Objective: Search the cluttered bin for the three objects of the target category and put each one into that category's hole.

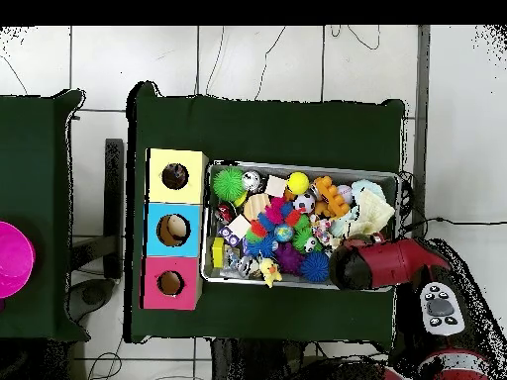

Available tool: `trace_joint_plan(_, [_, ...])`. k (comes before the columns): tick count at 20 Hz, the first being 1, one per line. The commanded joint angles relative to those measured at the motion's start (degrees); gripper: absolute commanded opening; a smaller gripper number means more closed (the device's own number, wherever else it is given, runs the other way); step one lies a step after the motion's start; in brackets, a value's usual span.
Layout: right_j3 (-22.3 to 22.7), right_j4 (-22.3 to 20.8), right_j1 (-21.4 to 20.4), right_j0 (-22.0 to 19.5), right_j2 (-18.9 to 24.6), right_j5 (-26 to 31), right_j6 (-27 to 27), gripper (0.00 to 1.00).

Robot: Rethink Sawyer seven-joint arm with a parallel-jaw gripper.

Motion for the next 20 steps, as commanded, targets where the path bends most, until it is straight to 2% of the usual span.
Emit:
trace_joint_plan(1, [0.7, 2.0, 4.0, -1.7, 5.5, -0.2, 2.5, 0.0])
trace_joint_plan(3, [1.0, 2.8, 3.9, -3.2, 7.9, 0.7, 0.4, 0.0])
trace_joint_plan(6, [1.0, 3.2, 3.7, -3.3, 8.4, 0.2, 0.6, 0.0])
trace_joint_plan(9, [0.4, 4.0, 3.3, -3.5, 9.6, 2.3, -0.8, 0.0])
trace_joint_plan(10, [0.2, 4.3, 3.2, -3.6, 9.8, 2.8, -0.9, 1.0])
trace_joint_plan(20, [-1.3, 6.0, 2.6, -3.0, 10.9, 7.0, -2.9, 1.0])
